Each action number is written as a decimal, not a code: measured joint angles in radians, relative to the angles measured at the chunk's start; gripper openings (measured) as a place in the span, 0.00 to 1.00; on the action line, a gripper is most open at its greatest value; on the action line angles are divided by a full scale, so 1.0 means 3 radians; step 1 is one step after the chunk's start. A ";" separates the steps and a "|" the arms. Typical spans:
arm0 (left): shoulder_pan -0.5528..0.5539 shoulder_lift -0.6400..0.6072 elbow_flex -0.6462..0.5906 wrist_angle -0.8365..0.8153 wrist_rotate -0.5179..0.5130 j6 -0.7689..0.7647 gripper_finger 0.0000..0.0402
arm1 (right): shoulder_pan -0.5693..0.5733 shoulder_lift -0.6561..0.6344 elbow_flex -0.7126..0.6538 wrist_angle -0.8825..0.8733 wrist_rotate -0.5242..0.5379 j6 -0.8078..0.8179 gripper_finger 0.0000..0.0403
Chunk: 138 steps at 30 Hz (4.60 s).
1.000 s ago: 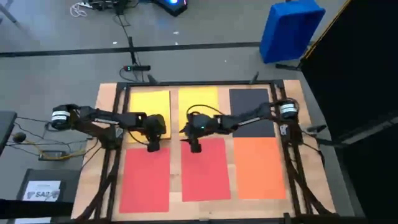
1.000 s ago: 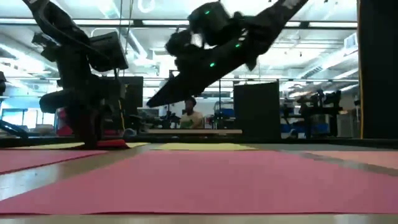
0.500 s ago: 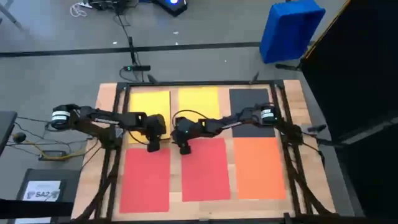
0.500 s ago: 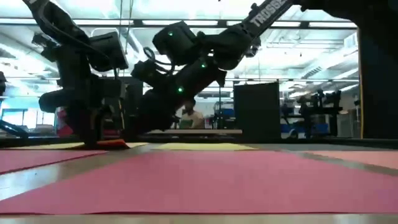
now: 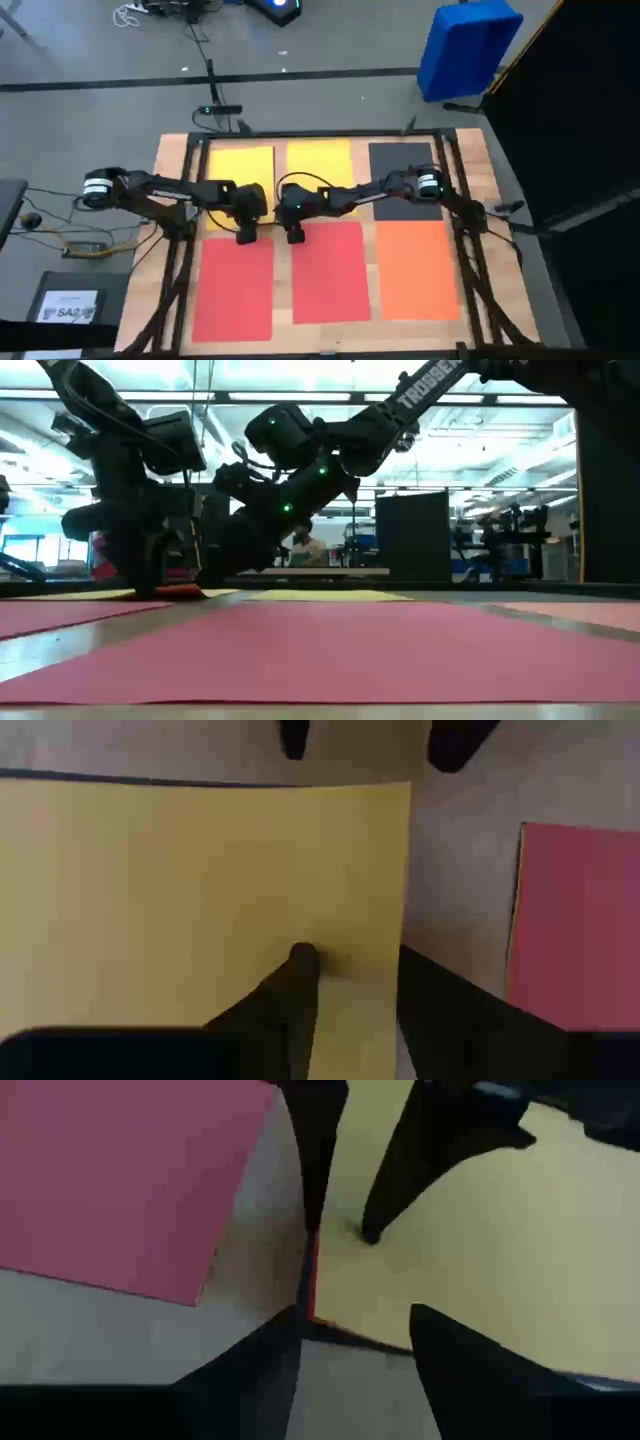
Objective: Organize paper
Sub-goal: Stack the yellow paper on top of the yellow paper
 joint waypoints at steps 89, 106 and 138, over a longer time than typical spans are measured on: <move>-0.0001 0.0001 0.0275 -0.0287 0.0345 -0.0085 0.26 | 0.0042 0.0031 0.0102 -0.0062 0.0160 -0.0043 0.34; -0.0001 0.0000 0.0275 -0.0287 0.0333 -0.0143 0.26 | 0.0042 0.0031 0.0102 -0.0068 -0.0005 -0.0250 0.01; -0.0485 -0.0010 0.0275 -0.0436 -0.0773 -0.0633 0.45 | 0.0011 0.0029 0.0102 -0.0104 -0.0112 0.0054 0.00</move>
